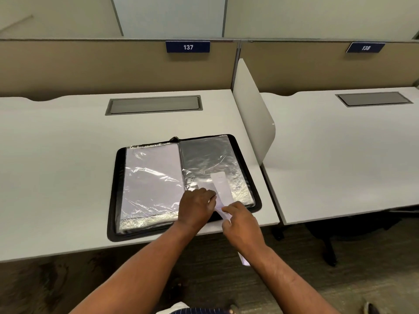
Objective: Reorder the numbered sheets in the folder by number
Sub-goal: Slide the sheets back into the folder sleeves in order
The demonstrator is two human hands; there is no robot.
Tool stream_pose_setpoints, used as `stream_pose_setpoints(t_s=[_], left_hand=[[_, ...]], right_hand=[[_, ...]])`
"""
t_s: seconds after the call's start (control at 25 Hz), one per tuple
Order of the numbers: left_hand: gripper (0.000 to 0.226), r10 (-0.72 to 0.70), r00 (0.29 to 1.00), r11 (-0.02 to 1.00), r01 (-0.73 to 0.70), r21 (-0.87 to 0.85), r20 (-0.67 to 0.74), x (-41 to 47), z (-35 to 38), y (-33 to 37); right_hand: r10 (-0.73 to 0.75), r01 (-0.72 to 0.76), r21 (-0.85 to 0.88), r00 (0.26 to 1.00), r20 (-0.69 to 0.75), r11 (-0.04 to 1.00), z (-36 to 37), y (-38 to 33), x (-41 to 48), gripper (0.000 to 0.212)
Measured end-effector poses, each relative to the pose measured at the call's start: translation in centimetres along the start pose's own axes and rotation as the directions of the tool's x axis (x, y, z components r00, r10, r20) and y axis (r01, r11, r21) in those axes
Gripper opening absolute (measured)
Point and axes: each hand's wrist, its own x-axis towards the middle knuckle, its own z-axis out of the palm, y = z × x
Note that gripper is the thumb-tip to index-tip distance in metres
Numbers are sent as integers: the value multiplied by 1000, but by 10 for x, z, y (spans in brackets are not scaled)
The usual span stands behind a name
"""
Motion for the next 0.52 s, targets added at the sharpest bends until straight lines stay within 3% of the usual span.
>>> stream_pose_setpoints(t_s=[0.24,0.52], left_hand=[[12,6,1000,1000,-6,17,0,5,1,-6],[14,141,984,988,-147,51,106,-2,13,-6]], right_hand=[[145,-120,219,984,-102,968,11,15,-10,23],[263,-209,303,953,-150,930,10,22,14,35]])
